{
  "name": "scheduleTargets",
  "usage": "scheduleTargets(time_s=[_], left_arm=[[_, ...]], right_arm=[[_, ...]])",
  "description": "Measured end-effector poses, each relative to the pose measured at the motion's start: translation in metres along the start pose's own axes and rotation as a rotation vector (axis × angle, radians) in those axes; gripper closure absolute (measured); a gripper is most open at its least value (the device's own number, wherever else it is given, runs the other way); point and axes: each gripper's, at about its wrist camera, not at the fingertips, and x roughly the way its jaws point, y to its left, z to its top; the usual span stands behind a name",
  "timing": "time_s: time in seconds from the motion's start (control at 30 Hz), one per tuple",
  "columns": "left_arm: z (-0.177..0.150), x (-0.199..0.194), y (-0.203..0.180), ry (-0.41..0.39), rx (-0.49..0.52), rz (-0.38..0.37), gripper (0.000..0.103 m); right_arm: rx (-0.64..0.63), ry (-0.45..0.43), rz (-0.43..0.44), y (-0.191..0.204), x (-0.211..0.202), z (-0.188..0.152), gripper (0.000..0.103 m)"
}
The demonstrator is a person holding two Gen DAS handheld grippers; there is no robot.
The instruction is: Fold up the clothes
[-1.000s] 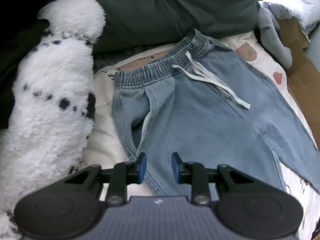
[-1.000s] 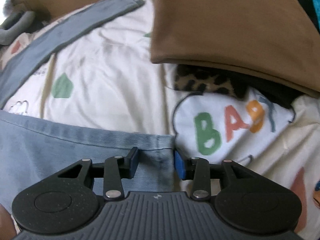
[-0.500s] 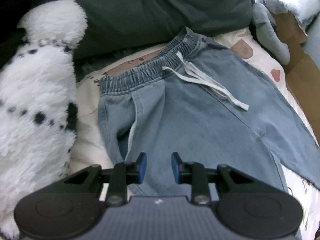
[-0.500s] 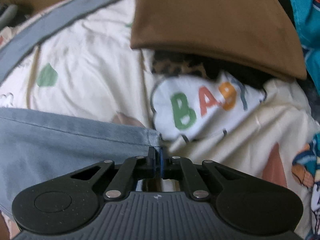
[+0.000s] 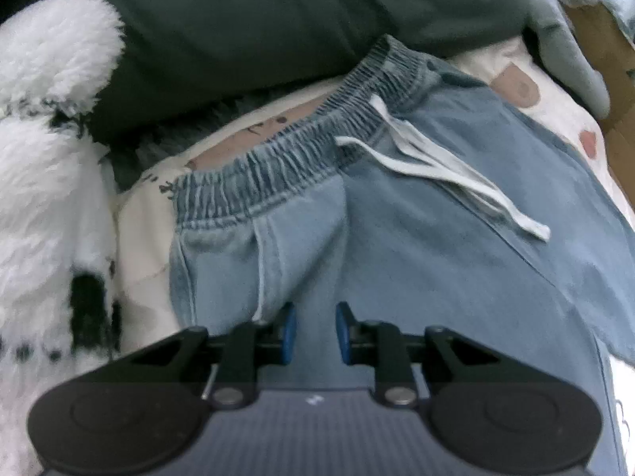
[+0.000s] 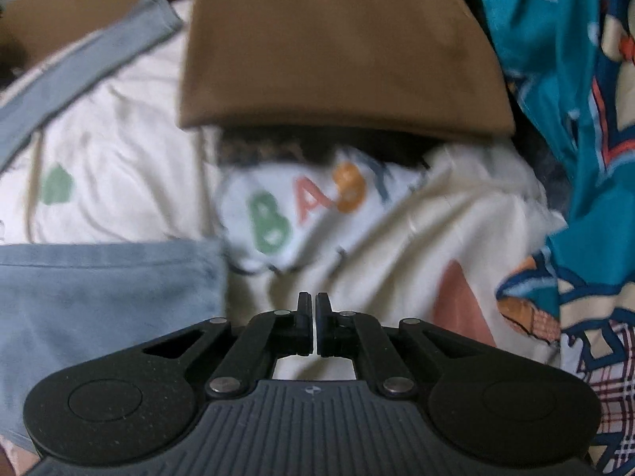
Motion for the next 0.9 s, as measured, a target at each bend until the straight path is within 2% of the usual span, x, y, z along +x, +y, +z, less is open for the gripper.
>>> scheduleTargets(time_s=[0.13,0.2,0.33,0.37,0.43,0.47,0.5,0.63,0.67,0.7,0.8,0.9], left_arm=[[0.008,0.012,0.008,0.016,0.002,0.020,0.084],[0.011,0.020,0.012,0.031,0.013,0.053,0.099],[0.016,0.029,0.022,0.020,0.000,0.104,0.100],[0.018,0.029,0.023,0.010,-0.001,0.130,0.100],[0.022,0.030,0.025,-0.003,-0.003,0.181,0.100],[0.024,0.031,0.025,-0.002,-0.009,0.190,0.100],[0.026,0.031,0.024,0.001,-0.012,0.196,0.100],[0.033,0.024,0.021,0.006,-0.003,0.214,0.100],[0.035,0.019,0.021,0.007,-0.013,0.223,0.097],[0.036,0.015,0.021,0.010,-0.024,0.209,0.088],[0.043,0.000,0.025,-0.003,-0.040,0.102,0.087],[0.051,-0.003,0.023,-0.008,-0.012,0.071,0.087]], right_arm=[[-0.038,-0.016,0.069,0.025,-0.006,0.006,0.099],[-0.064,0.009,0.098,0.040,-0.001,0.005,0.098],[-0.099,0.071,0.168,0.066,0.007,-0.002,0.098],[-0.108,0.087,0.184,0.071,0.009,-0.005,0.096],[-0.133,0.121,0.202,0.082,0.014,-0.011,0.082],[-0.146,0.137,0.202,0.088,0.018,-0.014,0.068],[-0.158,0.150,0.202,0.092,0.023,-0.017,0.065],[-0.176,0.200,0.178,0.098,0.034,-0.030,0.063],[-0.176,0.202,0.175,0.097,0.035,-0.033,0.063],[-0.178,0.198,0.172,0.096,0.034,-0.035,0.062],[-0.184,0.189,0.169,0.095,0.034,-0.041,0.060],[-0.193,0.195,0.166,0.095,0.036,-0.045,0.060]])
